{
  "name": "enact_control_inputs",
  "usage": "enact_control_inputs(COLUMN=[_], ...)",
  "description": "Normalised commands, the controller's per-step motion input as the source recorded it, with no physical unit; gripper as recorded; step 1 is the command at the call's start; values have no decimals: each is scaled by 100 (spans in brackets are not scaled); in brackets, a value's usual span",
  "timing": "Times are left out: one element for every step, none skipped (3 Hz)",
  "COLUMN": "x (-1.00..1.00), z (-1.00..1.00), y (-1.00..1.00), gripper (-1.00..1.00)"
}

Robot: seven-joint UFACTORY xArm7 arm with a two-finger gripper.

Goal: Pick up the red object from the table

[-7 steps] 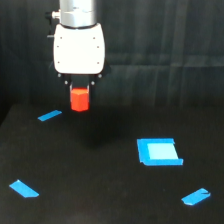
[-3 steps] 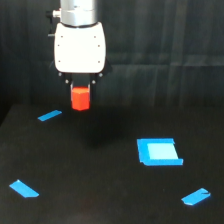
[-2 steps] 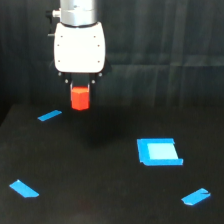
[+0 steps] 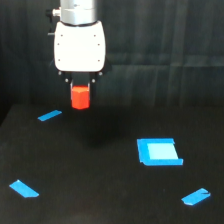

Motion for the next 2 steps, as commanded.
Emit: enact_control_inputs(x=[-5, 7], z=[-4, -3], y=[2, 1], gripper=[-96, -97])
